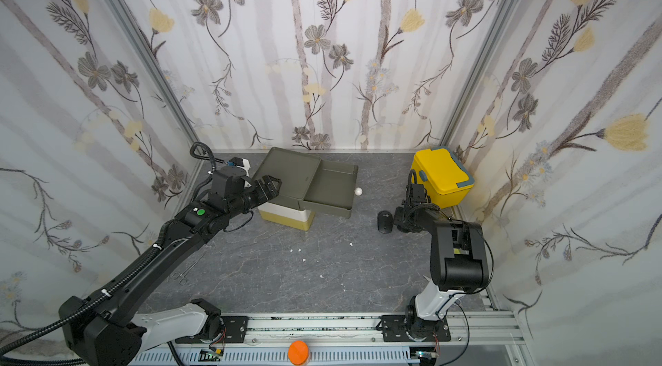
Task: Take the mice out of the drawer
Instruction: Place the mouse at the center of the board.
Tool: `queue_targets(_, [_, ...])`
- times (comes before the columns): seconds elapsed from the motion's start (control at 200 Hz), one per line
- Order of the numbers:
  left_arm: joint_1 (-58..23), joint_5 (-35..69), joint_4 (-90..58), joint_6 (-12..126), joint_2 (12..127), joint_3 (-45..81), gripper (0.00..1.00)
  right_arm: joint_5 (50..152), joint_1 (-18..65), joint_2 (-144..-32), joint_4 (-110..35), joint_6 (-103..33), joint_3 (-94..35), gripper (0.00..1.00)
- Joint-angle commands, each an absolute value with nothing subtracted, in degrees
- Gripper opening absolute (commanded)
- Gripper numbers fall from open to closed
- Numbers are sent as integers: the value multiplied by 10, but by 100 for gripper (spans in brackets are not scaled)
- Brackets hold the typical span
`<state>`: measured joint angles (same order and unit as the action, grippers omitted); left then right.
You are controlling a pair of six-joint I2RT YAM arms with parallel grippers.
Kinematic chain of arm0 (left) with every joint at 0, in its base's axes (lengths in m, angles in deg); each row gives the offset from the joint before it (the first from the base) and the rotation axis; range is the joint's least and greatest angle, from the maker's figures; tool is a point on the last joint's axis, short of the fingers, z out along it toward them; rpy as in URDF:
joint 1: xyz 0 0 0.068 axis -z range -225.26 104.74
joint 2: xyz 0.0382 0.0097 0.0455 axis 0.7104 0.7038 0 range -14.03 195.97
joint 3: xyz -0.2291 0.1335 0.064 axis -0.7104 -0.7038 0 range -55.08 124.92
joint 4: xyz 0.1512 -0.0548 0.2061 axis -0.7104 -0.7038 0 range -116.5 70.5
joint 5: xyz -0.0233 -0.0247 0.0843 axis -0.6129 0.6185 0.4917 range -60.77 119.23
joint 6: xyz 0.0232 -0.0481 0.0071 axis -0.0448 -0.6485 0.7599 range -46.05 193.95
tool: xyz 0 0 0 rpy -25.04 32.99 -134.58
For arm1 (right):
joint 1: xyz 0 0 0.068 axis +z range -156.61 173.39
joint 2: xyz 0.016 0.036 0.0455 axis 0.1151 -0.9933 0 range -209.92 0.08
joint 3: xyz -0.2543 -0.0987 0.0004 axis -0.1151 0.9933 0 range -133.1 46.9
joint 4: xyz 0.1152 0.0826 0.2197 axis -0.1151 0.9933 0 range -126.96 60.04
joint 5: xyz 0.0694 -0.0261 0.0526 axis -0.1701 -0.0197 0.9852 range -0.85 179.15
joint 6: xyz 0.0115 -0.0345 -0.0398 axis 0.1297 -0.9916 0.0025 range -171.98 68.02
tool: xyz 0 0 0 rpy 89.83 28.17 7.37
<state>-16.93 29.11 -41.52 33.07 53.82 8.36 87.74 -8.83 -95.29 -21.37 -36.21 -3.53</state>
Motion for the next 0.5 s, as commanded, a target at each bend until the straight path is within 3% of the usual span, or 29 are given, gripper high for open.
queue_targets(0.0, [-170,301,-418,336,542,93,89,881,-89,-956,-197,-366,-39,63])
queue_targets(0.265, [-170,308,-422,337,547,101,89,871,-89,-929,-183,-364,-51,72])
queue_targets(0.495, [-173,314,-420,345,545,118,89,871,-88,-863,-147,-355,-92,70])
